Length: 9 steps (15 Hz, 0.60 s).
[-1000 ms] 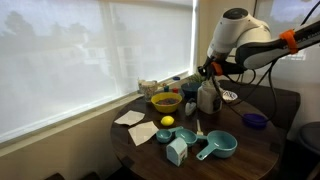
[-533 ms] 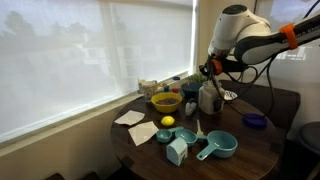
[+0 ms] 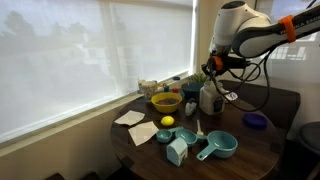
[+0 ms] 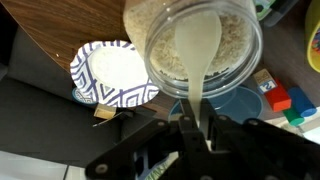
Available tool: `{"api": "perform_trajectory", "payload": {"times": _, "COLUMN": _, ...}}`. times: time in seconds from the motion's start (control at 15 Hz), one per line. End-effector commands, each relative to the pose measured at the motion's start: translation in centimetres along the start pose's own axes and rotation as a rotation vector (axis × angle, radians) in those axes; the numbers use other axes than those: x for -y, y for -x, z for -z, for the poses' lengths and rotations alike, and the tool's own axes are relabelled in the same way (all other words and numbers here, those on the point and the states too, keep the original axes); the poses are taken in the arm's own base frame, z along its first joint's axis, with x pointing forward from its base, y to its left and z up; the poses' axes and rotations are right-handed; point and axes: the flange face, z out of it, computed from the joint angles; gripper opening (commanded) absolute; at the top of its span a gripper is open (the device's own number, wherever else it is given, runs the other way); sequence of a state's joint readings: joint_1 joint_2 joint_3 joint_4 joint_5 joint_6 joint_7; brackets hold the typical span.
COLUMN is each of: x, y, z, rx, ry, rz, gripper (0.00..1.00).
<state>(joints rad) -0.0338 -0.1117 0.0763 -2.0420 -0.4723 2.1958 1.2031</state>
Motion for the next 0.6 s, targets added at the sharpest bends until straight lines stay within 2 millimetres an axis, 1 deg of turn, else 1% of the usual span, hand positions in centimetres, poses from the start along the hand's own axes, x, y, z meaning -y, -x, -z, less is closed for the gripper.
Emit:
{"api": "perform_trajectory", "payload": {"times": 0.0, "x": -0.1, "y": -0.7, "z": 0.5, "rx": 0.053, "ry": 0.014, "rz": -0.022, "gripper": 0.03}}
{"api": "perform_trajectory", "payload": {"times": 0.27, "x": -0.6, "y": -2.2, "z": 1.0, "rx": 0.054, "ry": 0.018, "rz": -0.053, "gripper": 0.03}}
{"api": "perform_trajectory", "payload": {"times": 0.53, "x": -1.2, "y": -4.5, "z": 2.0, "rx": 0.065, "ry": 0.004, "rz": -0.103, "gripper": 0.03}}
